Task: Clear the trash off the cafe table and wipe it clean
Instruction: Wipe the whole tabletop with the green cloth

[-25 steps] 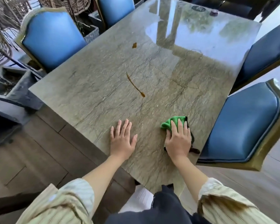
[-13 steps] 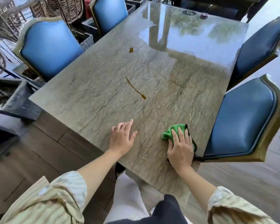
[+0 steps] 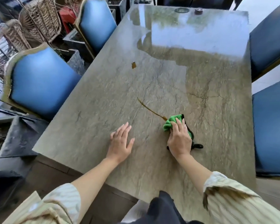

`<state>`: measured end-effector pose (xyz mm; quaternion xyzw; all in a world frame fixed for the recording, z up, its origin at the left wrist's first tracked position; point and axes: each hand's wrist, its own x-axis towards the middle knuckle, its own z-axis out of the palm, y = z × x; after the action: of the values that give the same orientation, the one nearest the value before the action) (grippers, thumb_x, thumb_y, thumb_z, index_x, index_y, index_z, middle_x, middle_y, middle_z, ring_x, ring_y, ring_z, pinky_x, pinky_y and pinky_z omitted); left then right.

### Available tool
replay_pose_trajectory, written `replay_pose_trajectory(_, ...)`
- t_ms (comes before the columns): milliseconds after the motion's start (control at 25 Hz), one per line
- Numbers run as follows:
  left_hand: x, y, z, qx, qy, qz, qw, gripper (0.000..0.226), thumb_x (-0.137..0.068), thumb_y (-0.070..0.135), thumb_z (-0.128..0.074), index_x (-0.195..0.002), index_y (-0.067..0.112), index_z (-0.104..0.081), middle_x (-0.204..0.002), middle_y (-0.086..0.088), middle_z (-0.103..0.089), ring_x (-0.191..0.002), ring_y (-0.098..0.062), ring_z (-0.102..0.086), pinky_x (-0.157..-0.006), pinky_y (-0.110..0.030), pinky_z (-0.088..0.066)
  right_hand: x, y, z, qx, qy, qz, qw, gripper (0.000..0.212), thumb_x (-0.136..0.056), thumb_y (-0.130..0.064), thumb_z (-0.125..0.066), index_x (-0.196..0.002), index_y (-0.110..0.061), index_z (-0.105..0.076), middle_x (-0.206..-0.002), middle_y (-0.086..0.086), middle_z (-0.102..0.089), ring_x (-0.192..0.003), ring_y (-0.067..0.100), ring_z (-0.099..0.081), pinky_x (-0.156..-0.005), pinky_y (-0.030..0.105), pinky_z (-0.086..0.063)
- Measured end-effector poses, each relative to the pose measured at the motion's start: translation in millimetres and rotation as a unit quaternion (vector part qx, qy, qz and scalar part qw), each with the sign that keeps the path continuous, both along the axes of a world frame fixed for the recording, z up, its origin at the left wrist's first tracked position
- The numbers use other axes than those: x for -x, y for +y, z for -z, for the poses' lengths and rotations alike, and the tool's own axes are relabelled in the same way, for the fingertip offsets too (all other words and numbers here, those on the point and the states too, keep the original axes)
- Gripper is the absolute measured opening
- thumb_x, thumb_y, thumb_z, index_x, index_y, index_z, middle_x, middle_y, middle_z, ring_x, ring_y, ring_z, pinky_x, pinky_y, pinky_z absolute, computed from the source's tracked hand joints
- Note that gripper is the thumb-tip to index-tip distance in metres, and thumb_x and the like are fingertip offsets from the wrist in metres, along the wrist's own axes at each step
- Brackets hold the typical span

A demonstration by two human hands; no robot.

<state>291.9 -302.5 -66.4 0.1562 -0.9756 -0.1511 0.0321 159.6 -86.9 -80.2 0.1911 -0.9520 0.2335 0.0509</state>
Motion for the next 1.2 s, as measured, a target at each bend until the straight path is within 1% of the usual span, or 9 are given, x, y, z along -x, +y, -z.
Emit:
replay_pose_trajectory(160,28,-56,5,-0.001,-0.003,0.018,1.000,0.058,-0.091,0.046,-0.030,-0.139,0.016,-0.044,-0.151,-0.001,-0.036,-0.141,-0.018,-0.029,-0.112,-0.045,-0.021,25,-68,-2,0.049,-0.034,0.078,0.995,0.034,-0.086,-0.004,-0.055,-0.120,-0.004,-0.058,-0.136,0.016,-0.053,-0.131,0.040,-0.045,-0.099,0.051,-0.046)
replay_pose_trajectory(320,49,-81,10,-0.004,0.012,0.024,1.000,0.055,-0.093,0.041,-0.027,-0.137,0.016,-0.046,-0.150,-0.002,-0.038,-0.141,-0.019,-0.028,-0.114,-0.046,-0.017,-1,-120,-4,0.008,0.000,-0.058,0.998,0.039,-0.082,-0.007,-0.061,-0.121,-0.010,-0.060,-0.136,0.012,-0.054,-0.133,0.036,-0.044,-0.105,0.047,-0.043)
replay_pose_trajectory(440,69,-96,14,-0.002,0.027,0.030,0.999,0.052,-0.091,0.041,-0.031,-0.133,0.017,-0.051,-0.147,-0.001,-0.044,-0.139,-0.019,-0.032,-0.113,-0.048,-0.017,-19,-94,1,-0.014,0.026,-0.127,0.991,0.032,-0.089,-0.017,-0.057,-0.121,-0.014,-0.061,-0.140,0.007,-0.052,-0.137,0.031,-0.039,-0.112,0.042,-0.035)
replay_pose_trajectory(600,111,-126,12,0.022,0.043,0.076,0.996,0.054,-0.090,0.045,-0.032,-0.129,0.015,-0.054,-0.145,-0.005,-0.046,-0.136,-0.023,-0.037,-0.109,-0.047,-0.019,11,-40,3,-0.026,0.035,0.005,0.999,0.034,-0.091,-0.026,-0.053,-0.123,-0.019,-0.063,-0.141,0.003,-0.051,-0.136,0.028,-0.041,-0.109,0.042,-0.038)
replay_pose_trajectory(760,171,-157,4,0.016,0.032,0.067,0.997,0.059,-0.090,0.046,-0.029,-0.135,0.013,-0.050,-0.148,-0.007,-0.041,-0.140,-0.024,-0.031,-0.111,-0.045,-0.018,78,-71,1,-0.019,0.004,0.163,0.986,0.037,-0.089,-0.026,-0.051,-0.122,-0.017,-0.064,-0.138,0.009,-0.054,-0.132,0.037,-0.044,-0.106,0.049,-0.041)
replay_pose_trajectory(840,189,-156,7,0.009,0.014,0.082,0.996,0.058,-0.091,0.044,-0.031,-0.138,0.014,-0.046,-0.151,-0.006,-0.036,-0.144,-0.021,-0.025,-0.114,-0.047,-0.013,85,-104,0,-0.010,0.001,0.151,0.989,0.036,-0.088,-0.026,-0.052,-0.120,-0.017,-0.064,-0.137,0.010,-0.055,-0.132,0.038,-0.044,-0.106,0.049,-0.040)
replay_pose_trajectory(920,193,-153,14,0.001,0.012,0.079,0.997,0.058,-0.092,0.045,-0.029,-0.140,0.015,-0.044,-0.153,-0.003,-0.034,-0.145,-0.019,-0.021,-0.116,-0.049,-0.010,68,-123,0,-0.022,0.010,0.070,0.997,0.034,-0.090,-0.025,-0.052,-0.122,-0.018,-0.063,-0.139,0.007,-0.053,-0.134,0.035,-0.042,-0.109,0.048,-0.038)
replay_pose_trajectory(1040,193,-151,19,0.011,0.036,0.066,0.997,0.058,-0.090,0.046,-0.030,-0.137,0.018,-0.047,-0.151,-0.001,-0.037,-0.144,-0.016,-0.025,-0.116,-0.048,-0.013,51,-109,0,-0.027,0.019,0.009,0.999,0.036,-0.093,-0.028,-0.050,-0.127,-0.022,-0.060,-0.143,0.001,-0.049,-0.138,0.028,-0.038,-0.113,0.041,-0.033)
replay_pose_trajectory(1200,194,-151,17,0.010,0.054,0.064,0.996,0.055,-0.090,0.045,-0.033,-0.136,0.019,-0.048,-0.151,0.001,-0.038,-0.144,-0.014,-0.024,-0.116,-0.045,-0.012,97,-81,0,-0.040,0.013,0.168,0.985,0.038,-0.090,-0.029,-0.053,-0.126,-0.021,-0.062,-0.141,0.004,-0.052,-0.134,0.031,-0.043,-0.107,0.046,-0.040)
